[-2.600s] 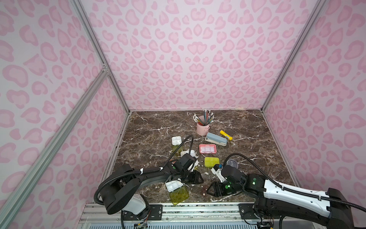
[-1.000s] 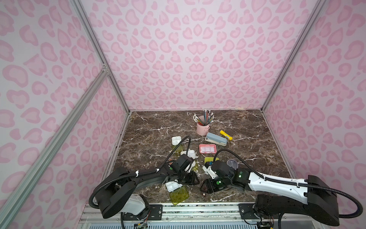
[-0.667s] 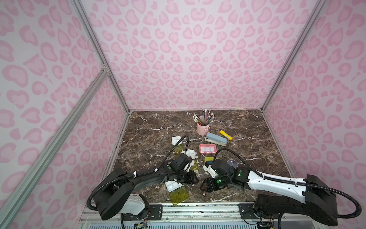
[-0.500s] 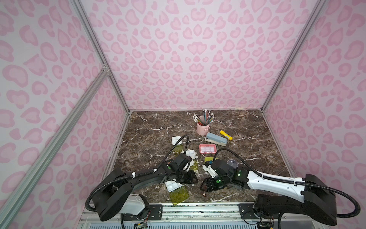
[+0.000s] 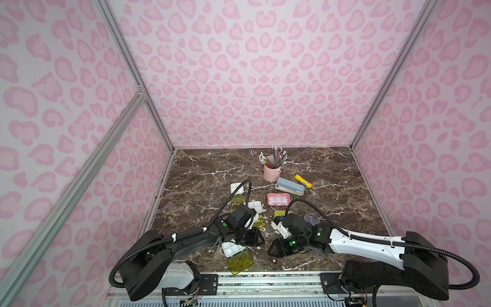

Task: Close pillboxes
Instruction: Close the lid on the pillbox.

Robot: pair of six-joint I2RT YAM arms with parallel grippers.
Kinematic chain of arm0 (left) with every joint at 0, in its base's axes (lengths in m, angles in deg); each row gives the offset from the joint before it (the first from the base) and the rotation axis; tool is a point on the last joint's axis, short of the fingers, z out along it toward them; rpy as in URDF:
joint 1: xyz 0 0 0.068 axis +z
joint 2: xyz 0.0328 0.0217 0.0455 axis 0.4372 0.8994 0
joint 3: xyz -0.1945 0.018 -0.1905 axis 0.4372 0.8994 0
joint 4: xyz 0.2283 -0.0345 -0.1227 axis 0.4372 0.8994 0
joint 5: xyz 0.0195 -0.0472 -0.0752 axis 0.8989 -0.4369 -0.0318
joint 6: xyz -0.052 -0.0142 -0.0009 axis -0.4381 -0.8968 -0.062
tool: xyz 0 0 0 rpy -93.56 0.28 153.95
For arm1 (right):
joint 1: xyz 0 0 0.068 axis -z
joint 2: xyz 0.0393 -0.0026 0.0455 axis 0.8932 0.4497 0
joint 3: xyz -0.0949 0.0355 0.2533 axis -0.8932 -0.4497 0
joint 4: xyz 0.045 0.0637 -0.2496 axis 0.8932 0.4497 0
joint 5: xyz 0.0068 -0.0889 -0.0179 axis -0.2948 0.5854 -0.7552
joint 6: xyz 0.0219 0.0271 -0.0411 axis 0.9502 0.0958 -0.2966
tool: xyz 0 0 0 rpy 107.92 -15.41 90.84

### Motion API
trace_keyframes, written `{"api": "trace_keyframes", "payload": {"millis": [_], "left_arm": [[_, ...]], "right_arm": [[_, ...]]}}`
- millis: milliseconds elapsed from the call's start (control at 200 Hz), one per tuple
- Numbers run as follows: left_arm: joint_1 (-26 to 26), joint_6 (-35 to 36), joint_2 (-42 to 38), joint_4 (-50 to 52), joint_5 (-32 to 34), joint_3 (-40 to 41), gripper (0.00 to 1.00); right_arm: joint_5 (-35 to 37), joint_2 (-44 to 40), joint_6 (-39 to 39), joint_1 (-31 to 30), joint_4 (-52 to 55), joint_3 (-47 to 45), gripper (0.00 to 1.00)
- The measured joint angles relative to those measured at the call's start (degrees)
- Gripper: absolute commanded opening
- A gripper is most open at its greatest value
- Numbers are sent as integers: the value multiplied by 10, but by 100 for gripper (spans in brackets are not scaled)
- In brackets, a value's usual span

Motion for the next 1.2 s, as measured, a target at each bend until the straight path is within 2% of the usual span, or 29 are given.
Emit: {"api": "trace_keyframes", "payload": {"millis": [1200], "left_arm": [[9,6,-8,13,5,3,37]], "right_arm": [[-16,32,-8,0,-33,-7,62]]}}
